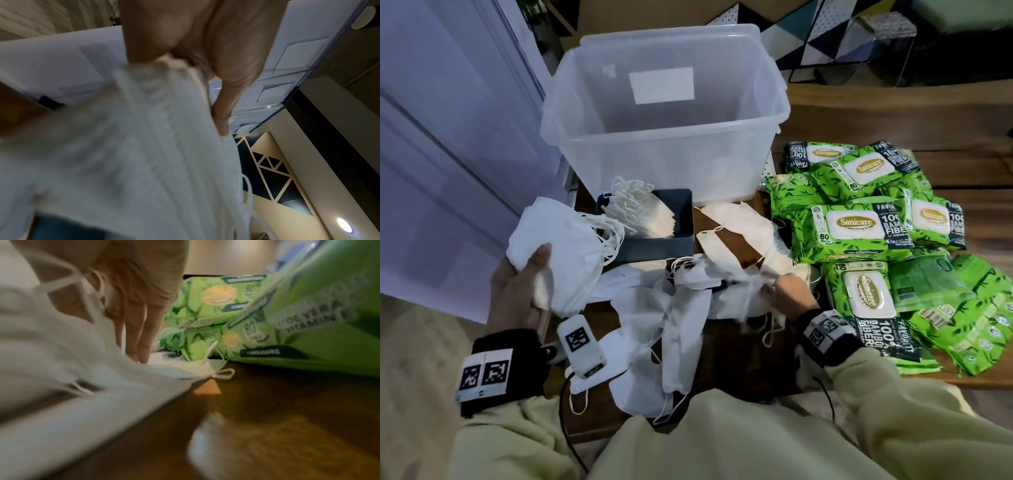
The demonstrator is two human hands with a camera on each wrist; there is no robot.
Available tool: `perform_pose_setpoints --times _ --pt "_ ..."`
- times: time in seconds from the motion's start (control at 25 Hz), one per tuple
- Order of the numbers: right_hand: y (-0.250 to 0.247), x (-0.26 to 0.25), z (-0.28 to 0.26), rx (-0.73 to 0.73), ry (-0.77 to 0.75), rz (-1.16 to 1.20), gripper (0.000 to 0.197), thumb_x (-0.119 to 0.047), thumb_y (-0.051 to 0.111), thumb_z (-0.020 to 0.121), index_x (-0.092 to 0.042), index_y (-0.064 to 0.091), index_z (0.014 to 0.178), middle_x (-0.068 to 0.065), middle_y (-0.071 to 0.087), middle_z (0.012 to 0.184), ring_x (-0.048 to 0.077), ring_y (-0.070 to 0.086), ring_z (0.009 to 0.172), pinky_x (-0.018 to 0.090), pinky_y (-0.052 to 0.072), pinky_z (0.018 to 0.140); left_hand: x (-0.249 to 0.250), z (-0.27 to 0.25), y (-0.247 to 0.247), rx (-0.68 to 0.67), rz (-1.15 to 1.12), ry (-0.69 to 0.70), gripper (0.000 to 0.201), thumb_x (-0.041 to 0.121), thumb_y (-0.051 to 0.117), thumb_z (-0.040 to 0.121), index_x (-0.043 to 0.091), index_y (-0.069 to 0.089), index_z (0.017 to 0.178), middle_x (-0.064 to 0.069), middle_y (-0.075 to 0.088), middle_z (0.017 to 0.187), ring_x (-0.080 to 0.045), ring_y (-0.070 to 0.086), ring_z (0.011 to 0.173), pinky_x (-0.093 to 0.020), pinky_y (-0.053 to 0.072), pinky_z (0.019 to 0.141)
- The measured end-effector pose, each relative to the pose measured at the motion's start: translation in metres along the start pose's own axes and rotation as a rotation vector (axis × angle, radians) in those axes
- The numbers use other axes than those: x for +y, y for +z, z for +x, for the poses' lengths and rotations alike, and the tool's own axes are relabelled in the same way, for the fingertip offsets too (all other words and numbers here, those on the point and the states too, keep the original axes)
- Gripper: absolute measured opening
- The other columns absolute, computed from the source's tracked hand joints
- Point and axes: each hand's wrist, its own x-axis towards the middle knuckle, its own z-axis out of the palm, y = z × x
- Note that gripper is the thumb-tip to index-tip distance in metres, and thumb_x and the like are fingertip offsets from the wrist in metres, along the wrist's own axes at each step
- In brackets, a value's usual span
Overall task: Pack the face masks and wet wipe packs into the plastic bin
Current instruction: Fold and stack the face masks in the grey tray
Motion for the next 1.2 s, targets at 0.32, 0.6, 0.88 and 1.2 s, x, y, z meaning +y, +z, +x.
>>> perform_pose_setpoints --times 0.32,0.6,0.88,1.2 --pt "-0.043 0.010 0.004 0.245 0.040 0.283 0.025 -0.008 0.055 0.092 0.005 0.064 0.111 0.026 0.068 0.097 0.024 0.059 0.073 0.028 0.043 0.071 0.000 -0.001 -0.013 -0.003 -0.010 -0.005 0.043 0.030 0.067 0.084 0.017 0.059 0.124 -0.003 0.067 0.118 -0.026 0.064 0.108 -0.046 0.051 0.090" --pt "0.055 0.012 -0.027 0.018 -0.530 -0.228 0.046 -0.015 0.059 0.063 -0.023 0.069 0.107 0.002 0.070 0.112 0.019 0.068 0.101 0.029 0.058 0.070 0.002 0.001 -0.026 0.050 0.007 -0.012 0.041 0.036 0.071 0.080 0.022 0.063 0.119 0.002 0.069 0.115 -0.023 0.065 0.106 -0.042 0.051 0.089" --pt "0.015 -0.039 -0.014 -0.024 -0.407 0.107 0.047 0.003 0.042 0.086 -0.016 0.058 0.126 0.003 0.057 0.132 0.020 0.052 0.124 0.039 0.044 0.102 -0.008 0.007 -0.008 0.061 -0.062 -0.034 0.031 0.022 0.065 0.086 0.012 0.062 0.116 -0.007 0.067 0.114 -0.025 0.064 0.102 -0.036 0.055 0.078" --pt "-0.002 -0.154 -0.014 -0.779 0.031 1.555 0.029 -0.029 0.049 0.095 -0.009 0.056 0.115 0.015 0.061 0.117 0.024 0.059 0.099 0.029 0.049 0.087 -0.072 -0.004 0.074 -0.083 0.085 -0.189 0.030 0.015 0.062 0.090 -0.004 0.057 0.113 -0.018 0.066 0.105 -0.018 0.065 0.076 -0.016 0.052 0.052"
